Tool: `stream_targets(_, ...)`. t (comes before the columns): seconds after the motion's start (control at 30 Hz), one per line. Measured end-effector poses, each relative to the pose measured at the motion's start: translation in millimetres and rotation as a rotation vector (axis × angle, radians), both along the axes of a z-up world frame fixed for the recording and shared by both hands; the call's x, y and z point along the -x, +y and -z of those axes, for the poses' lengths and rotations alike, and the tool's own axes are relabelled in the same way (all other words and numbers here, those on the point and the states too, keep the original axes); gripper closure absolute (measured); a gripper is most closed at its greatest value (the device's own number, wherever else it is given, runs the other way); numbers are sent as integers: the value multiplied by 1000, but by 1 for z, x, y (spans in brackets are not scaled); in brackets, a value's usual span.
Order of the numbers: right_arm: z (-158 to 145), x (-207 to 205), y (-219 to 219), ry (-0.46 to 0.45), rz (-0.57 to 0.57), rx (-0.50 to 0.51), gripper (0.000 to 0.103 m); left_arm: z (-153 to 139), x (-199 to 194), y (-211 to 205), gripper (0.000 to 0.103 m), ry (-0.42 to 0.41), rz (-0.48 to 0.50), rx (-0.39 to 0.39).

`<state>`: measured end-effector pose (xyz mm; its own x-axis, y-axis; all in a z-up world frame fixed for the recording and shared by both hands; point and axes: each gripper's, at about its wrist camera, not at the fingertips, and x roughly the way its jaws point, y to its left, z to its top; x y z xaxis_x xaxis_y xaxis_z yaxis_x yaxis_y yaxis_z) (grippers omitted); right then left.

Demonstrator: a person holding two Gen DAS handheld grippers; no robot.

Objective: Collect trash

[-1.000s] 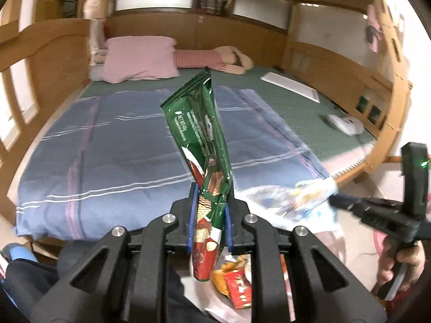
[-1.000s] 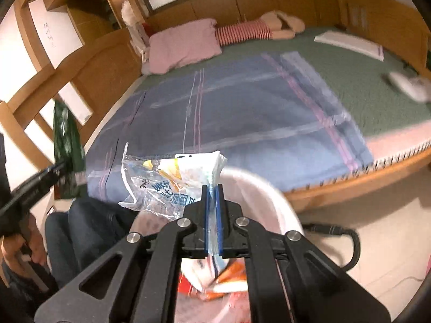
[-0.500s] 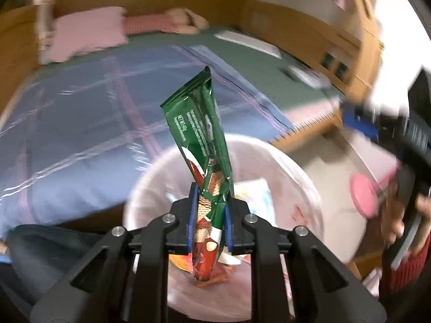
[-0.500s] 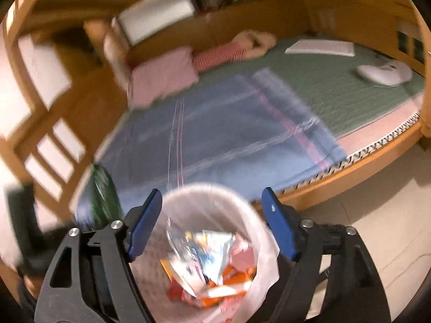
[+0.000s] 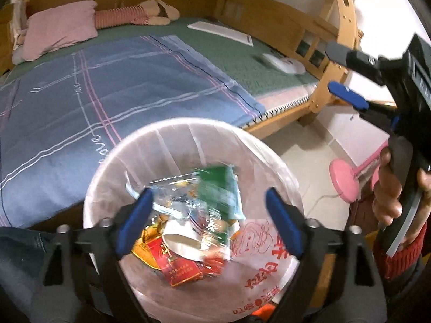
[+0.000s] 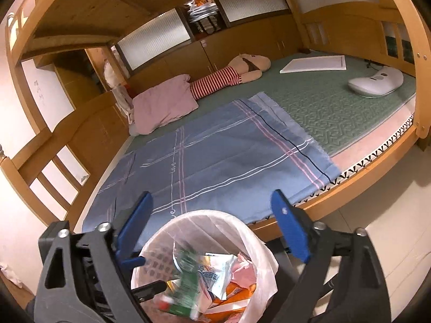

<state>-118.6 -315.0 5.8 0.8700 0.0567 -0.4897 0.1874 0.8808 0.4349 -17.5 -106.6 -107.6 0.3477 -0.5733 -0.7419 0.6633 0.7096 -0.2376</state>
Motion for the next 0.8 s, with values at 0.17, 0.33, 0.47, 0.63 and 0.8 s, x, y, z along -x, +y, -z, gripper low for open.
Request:
stream_targets(0.17, 0, -5, 10, 28, 16, 64, 5, -19, -11, 17, 10, -103, -200, -63)
stream_targets(0.33, 10, -10, 59, 72, 8, 263, 4, -55, -9, 55, 4, -223, -465, -49)
stream_targets(0.47, 20, -14, 87, 93, 26, 380, 4, -73, -1, 69, 4, -268, -550, -28)
stream_targets(0.63, 22, -16, 95, 85, 2, 393, 4, -89, 18, 67, 4, -336, -536, -16)
stream_targets(0.8, 23, -14, 104, 34, -37, 450, 4, -98, 28, 63, 4, -413, -528, -32)
